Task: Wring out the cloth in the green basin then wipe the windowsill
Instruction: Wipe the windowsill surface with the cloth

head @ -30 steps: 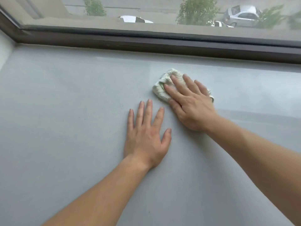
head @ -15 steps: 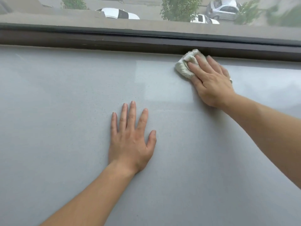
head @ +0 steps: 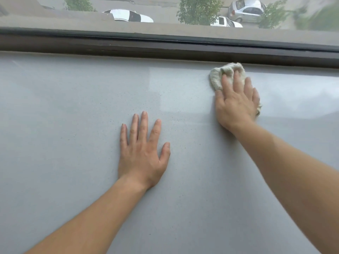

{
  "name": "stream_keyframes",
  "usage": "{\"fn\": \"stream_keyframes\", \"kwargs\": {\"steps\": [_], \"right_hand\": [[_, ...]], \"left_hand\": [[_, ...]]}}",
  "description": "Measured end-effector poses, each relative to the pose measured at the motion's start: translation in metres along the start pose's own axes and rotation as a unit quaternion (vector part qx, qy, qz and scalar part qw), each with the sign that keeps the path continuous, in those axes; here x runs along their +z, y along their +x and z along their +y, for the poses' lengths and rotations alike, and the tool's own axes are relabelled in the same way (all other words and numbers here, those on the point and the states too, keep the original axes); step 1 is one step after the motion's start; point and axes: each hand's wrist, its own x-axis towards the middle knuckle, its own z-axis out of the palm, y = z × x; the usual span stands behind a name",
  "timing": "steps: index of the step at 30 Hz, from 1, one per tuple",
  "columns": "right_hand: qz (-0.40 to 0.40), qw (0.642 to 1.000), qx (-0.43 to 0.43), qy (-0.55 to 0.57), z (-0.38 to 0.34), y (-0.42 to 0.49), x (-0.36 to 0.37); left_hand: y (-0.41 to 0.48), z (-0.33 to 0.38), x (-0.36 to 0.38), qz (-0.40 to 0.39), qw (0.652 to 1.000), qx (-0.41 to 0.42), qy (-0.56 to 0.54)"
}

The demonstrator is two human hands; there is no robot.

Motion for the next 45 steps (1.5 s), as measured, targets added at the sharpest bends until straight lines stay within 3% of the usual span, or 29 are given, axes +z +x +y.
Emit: {"fn": "stream_keyframes", "kwargs": {"steps": [1, 6, 8, 10, 13, 16, 19, 21, 24, 26, 28, 32, 34, 37, 39, 43, 45], "right_hand": [[0.002, 1.0, -0.012, -0.008, -0.012, -0.015, 0.006], [-0.052, 0.964, -0.259, -0.042, 0.004, -0.076, 0.009], [-0.038, 0.973, -0.222, -0.047, 0.032, -0.051, 0.001], [-0.019, 0.993, -0.112, -0.026, 0.048, -0.022, -0.007], [-0.005, 1.0, -0.026, -0.003, 0.031, -0.026, -0.002], [-0.013, 0.992, -0.128, -0.015, 0.007, -0.093, 0.015], [-0.047, 0.965, -0.257, -0.035, 0.022, -0.13, 0.015], [-0.045, 0.967, -0.247, -0.037, 0.044, -0.108, 0.009], [-0.017, 0.996, -0.093, 0.002, 0.058, -0.077, 0.003], [-0.002, 0.999, -0.037, 0.01, 0.042, -0.091, 0.01], [-0.008, 0.996, -0.083, 0.014, 0.026, -0.131, 0.02], [-0.045, 0.96, -0.277, -0.017, 0.047, -0.171, 0.018], [-0.049, 0.962, -0.267, -0.02, 0.069, -0.142, 0.01], [-0.034, 0.993, -0.11, 0.015, 0.082, -0.108, 0.001], [-0.026, 0.996, -0.078, 0.025, 0.066, -0.127, 0.008], [-0.033, 0.971, -0.235, -0.002, 0.06, -0.21, 0.022], [-0.05, 0.956, -0.288, -0.013, 0.079, -0.207, 0.016]], "left_hand": [[0.0, 0.0, 0.0, -0.001, 1.0, -0.001, 0.001], [-0.001, 0.001, -0.001, 0.002, 1.0, -0.004, 0.002], [-0.001, 0.001, -0.002, -0.001, 1.0, -0.004, 0.0], [-0.001, 0.002, -0.002, 0.003, 1.0, -0.006, -0.003], [-0.001, 0.003, 0.0, 0.011, 1.0, -0.008, -0.001], [-0.001, 0.002, 0.0, 0.019, 1.0, -0.009, -0.018], [-0.005, 0.001, -0.005, 0.049, 0.993, -0.005, -0.11], [-0.02, 0.003, -0.009, 0.073, 0.988, 0.001, -0.134], [-0.066, 0.023, -0.006, 0.077, 0.989, 0.002, -0.128], [-0.099, 0.042, 0.006, 0.072, 0.991, 0.005, -0.114], [-0.119, 0.057, 0.018, 0.054, 0.993, -0.007, -0.1], [-0.123, 0.065, 0.025, 0.029, 0.998, -0.034, -0.032], [-0.124, 0.066, 0.026, 0.02, 0.999, -0.036, -0.013], [-0.124, 0.07, 0.026, 0.01, 0.999, -0.048, -0.015], [-0.124, 0.071, 0.027, 0.01, 0.998, -0.054, -0.012], [-0.124, 0.072, 0.024, 0.015, 0.998, -0.056, -0.018], [-0.124, 0.071, 0.023, 0.016, 0.998, -0.055, -0.017]]}}
